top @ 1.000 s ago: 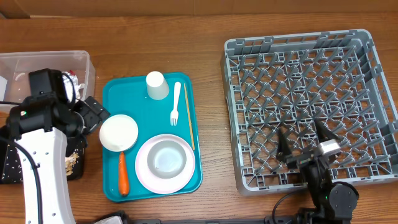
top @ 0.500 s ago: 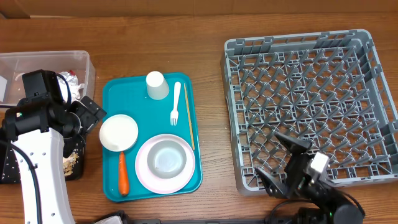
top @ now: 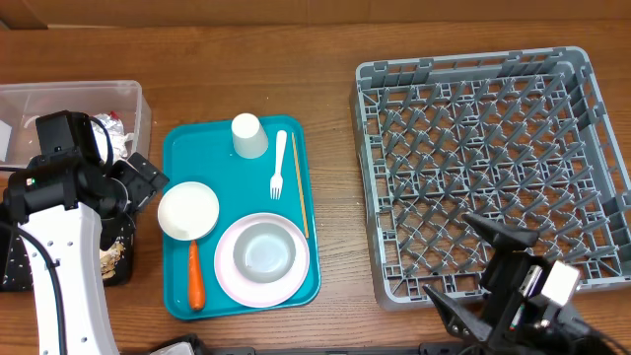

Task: Sort waste into correct bins and load items into the dishwasher rack
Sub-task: 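Swing the right gripper left from the rack toward the teal tray, then lower the right gripper over the small white bowl on the pink plate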

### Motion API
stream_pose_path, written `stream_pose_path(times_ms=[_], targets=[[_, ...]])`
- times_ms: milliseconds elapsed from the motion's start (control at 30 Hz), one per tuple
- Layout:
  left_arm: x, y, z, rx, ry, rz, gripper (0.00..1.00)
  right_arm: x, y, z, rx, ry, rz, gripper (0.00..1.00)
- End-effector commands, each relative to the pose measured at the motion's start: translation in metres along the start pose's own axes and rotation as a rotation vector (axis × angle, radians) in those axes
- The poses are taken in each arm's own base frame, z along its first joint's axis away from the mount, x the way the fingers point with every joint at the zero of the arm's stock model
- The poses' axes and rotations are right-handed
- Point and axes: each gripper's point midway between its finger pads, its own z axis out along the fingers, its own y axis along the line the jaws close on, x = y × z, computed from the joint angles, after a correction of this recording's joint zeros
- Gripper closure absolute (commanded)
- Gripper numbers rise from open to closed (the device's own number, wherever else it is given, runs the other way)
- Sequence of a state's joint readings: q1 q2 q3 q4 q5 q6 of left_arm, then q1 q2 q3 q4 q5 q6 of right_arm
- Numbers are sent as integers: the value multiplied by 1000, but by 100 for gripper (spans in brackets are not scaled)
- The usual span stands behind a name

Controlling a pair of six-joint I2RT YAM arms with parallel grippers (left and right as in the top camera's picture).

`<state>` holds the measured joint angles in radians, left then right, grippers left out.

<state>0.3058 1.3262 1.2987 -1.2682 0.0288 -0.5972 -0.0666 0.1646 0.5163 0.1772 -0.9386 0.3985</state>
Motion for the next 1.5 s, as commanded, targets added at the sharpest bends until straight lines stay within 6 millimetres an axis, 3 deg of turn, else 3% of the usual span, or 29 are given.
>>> stream_pose_path(times_ms=[0,267,367,667,867,1033,1167,1333,1467], targets=[[-4,0,-6,6,-26,-13,0,-39,1,15,-21,24,-95,0],[-8,-9,-7,80,-13,-36,0,-92,-12,47,-59,118,-60,0],[-12,-18,-10,221,38,-21,0,-101,-16,57,-88,165,-23,0],[-43,-7,-33,189,-34,11,0,-89,-51,80,-86,241,76,0],[-75,9,-46,82,-189,8,0,-51,-59,111,-129,315,207,1],[-77,13,-45,56,-199,6,0,14,-56,152,-40,491,168,0],[-83,31,-47,-53,-239,23,0,66,-55,172,116,713,114,0],[-94,58,-53,-215,-304,32,0,112,-26,183,99,940,236,0],[-99,86,-62,-361,-341,7,0,160,-9,166,90,1159,279,0]])
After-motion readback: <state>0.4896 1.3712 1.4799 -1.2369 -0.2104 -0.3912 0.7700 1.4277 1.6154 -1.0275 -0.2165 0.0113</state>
